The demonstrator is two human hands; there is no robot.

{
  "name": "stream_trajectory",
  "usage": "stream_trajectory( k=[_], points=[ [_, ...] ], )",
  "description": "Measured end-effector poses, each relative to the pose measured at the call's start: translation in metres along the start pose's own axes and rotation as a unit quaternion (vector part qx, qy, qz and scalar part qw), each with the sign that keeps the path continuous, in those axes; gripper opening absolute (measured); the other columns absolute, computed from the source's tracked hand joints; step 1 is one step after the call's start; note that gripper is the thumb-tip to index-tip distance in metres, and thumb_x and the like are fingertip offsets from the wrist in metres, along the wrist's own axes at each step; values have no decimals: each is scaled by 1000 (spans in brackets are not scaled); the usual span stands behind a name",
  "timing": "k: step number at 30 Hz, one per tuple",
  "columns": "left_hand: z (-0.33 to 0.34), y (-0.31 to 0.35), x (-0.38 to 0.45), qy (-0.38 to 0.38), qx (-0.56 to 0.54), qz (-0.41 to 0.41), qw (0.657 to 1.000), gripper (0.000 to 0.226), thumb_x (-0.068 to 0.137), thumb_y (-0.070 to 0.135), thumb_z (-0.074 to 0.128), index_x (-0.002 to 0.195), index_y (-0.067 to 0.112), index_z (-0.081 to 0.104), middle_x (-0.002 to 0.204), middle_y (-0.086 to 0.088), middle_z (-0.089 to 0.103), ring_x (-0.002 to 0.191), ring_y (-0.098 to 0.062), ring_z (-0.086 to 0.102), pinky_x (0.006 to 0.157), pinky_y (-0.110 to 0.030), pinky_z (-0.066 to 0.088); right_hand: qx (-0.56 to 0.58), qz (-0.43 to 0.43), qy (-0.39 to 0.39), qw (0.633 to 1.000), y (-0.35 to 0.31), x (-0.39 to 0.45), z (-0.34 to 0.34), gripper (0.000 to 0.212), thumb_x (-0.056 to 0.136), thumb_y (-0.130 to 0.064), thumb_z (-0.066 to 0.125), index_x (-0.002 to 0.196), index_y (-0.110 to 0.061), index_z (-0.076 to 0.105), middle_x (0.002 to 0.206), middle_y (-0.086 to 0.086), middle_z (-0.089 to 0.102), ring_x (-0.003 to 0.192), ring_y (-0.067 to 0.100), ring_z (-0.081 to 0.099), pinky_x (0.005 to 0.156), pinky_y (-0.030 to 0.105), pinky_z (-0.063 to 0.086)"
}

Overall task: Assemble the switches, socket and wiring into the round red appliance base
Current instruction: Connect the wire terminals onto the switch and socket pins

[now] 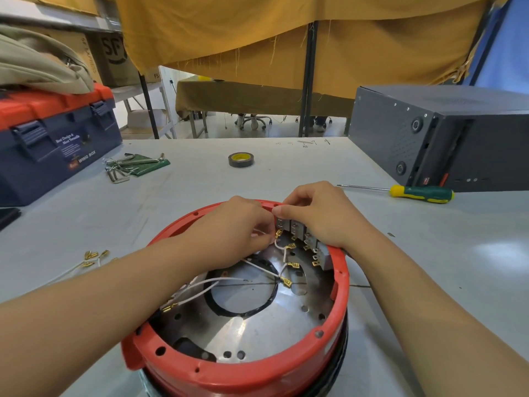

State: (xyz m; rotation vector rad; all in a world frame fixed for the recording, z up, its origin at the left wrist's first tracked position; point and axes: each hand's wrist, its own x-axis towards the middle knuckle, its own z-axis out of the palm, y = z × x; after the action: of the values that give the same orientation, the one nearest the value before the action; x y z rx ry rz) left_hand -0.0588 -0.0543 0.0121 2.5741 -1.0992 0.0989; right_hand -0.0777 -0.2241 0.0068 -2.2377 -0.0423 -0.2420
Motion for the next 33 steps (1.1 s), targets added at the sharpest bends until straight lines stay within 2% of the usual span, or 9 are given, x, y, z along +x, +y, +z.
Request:
stream_trajectory(
  k=[2, 6, 12, 17, 22, 27, 30, 33],
  points=[
    [0, 1, 0, 3, 39, 18, 999, 10, 85, 22, 59, 84, 19, 69, 91, 5, 60, 81, -13, 56, 75, -39, 49, 2, 0, 1, 1000, 0, 0, 0, 20, 78, -35, 73, 83, -15, 73, 77, 0, 67, 68, 8, 55, 51, 10, 38],
    [1, 3, -2, 16, 71, 32, 997, 12, 86, 24, 56, 85, 19, 67, 91, 2, 57, 79, -16, 54, 70, -42, 49, 0, -3, 3, 1000, 0, 0, 0, 20, 78, -34, 73, 81, -14, 73, 75, 0, 66, 66, 8, 55, 50, 8, 37],
    [1, 2, -2, 18, 62, 17, 998, 11, 86, 26, 56, 85, 21, 66, 91, 3, 58, 80, -16, 55, 70, -41, 49, 0, -6, 4, 1000, 0, -1, -1, 20, 78, -34, 73, 81, -15, 73, 79, 3, 70, 74, 13, 60, 53, 11, 38],
    [1, 2, -1, 21, 66, 5, 998, 13, 87, 28, 56, 88, 23, 68, 90, 5, 56, 84, -16, 55, 70, -39, 49, 4, -6, 1, 1000, -1, -2, -1, 19, 78, -34, 73, 81, -15, 74, 78, 3, 69, 73, 13, 59, 58, 18, 41],
    [3, 2, 2, 30, 72, 5, 997, 14, 87, 28, 57, 91, 22, 69, 88, 4, 56, 82, -17, 55, 66, -35, 46, 6, -6, -4, 1000, -1, -2, -2, 18, 78, -33, 73, 81, -15, 74, 78, 2, 69, 73, 11, 59, 59, 18, 42],
    [2, 1, 2, 40, 69, -7, 997, 5, 83, 29, 60, 80, 27, 60, 83, 6, 57, 78, -15, 53, 62, -30, 42, 2, -8, -3, 1000, -1, -2, -2, 18, 78, -34, 73, 80, -16, 73, 77, 1, 68, 69, 9, 56, 57, 18, 39],
    [2, 1, 2, 43, 69, -18, 997, 11, 82, 31, 61, 75, 29, 54, 80, 7, 57, 77, -15, 53, 64, -33, 46, -8, -9, -3, 1000, -1, -2, -2, 19, 78, -35, 73, 80, -17, 74, 77, 0, 68, 68, 6, 55, 54, 13, 38],
    [3, 0, 2, 48, 71, -22, 996, 13, 82, 34, 62, 74, 30, 53, 78, 9, 55, 75, -14, 51, 61, -29, 40, -11, -8, -1, 1000, -1, -2, -2, 19, 78, -35, 73, 81, -17, 74, 77, -1, 68, 68, 6, 56, 54, 14, 37]
  ],
)
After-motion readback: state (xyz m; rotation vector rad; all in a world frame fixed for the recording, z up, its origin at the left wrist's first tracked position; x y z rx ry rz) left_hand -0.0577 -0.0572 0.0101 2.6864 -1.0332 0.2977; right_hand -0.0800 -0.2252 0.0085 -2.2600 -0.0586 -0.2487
